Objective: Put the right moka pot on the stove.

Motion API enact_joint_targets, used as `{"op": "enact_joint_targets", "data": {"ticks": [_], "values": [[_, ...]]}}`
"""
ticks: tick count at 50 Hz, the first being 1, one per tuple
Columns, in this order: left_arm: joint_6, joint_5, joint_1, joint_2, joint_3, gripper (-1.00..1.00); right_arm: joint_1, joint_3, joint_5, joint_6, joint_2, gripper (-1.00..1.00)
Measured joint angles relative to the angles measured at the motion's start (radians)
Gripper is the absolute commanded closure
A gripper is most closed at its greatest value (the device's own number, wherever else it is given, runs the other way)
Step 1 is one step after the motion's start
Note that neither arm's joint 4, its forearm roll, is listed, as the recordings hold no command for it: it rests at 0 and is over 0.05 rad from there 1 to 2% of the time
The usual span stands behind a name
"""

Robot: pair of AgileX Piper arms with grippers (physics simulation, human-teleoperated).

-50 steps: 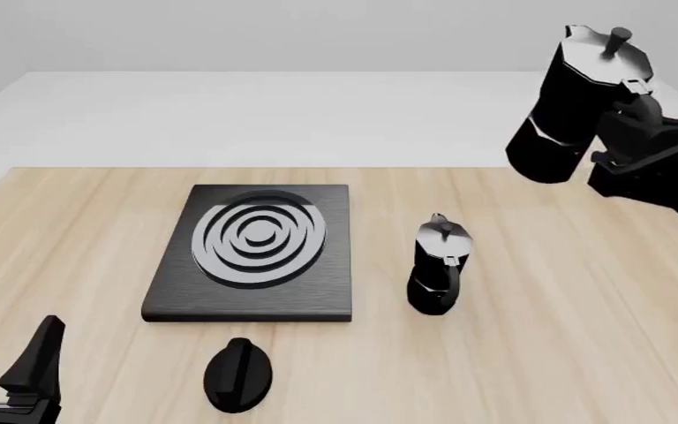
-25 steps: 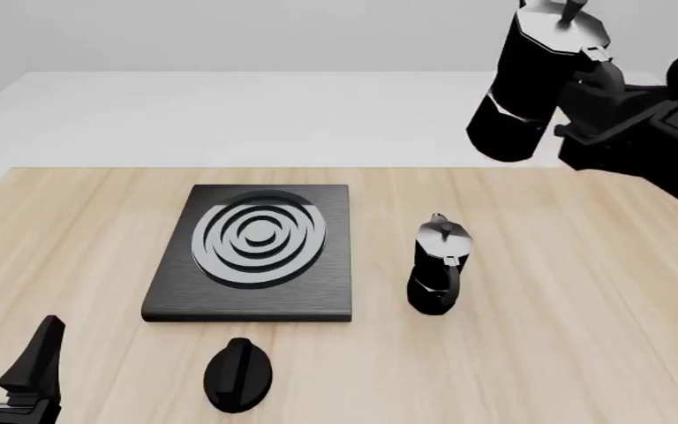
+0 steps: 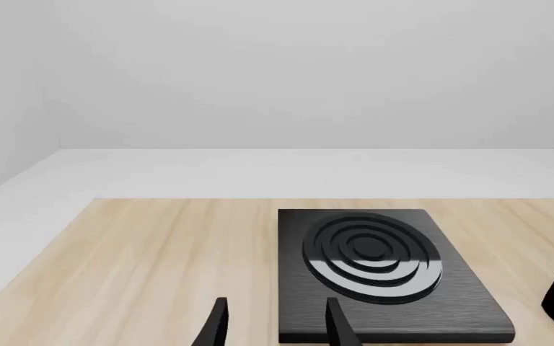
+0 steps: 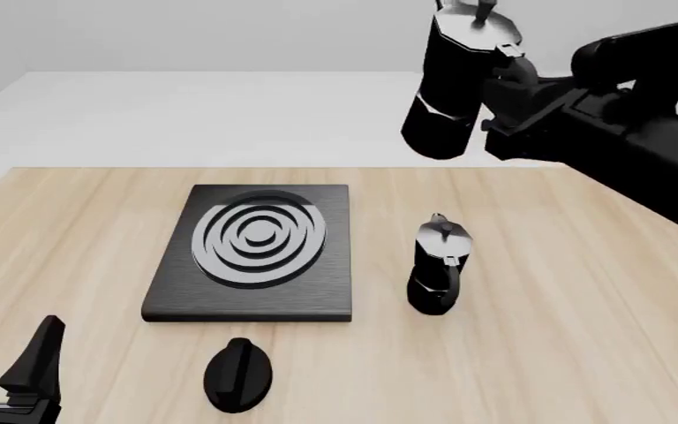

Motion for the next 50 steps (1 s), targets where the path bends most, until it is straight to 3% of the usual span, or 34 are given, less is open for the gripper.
{"op": "enact_joint_targets", "data": {"ticks": [50], "values": [[0.0, 0.0, 0.0, 0.0, 0.0, -1.0, 0.177, -0.12, -0.115, 0.007, 0.366, 1.0]]}}
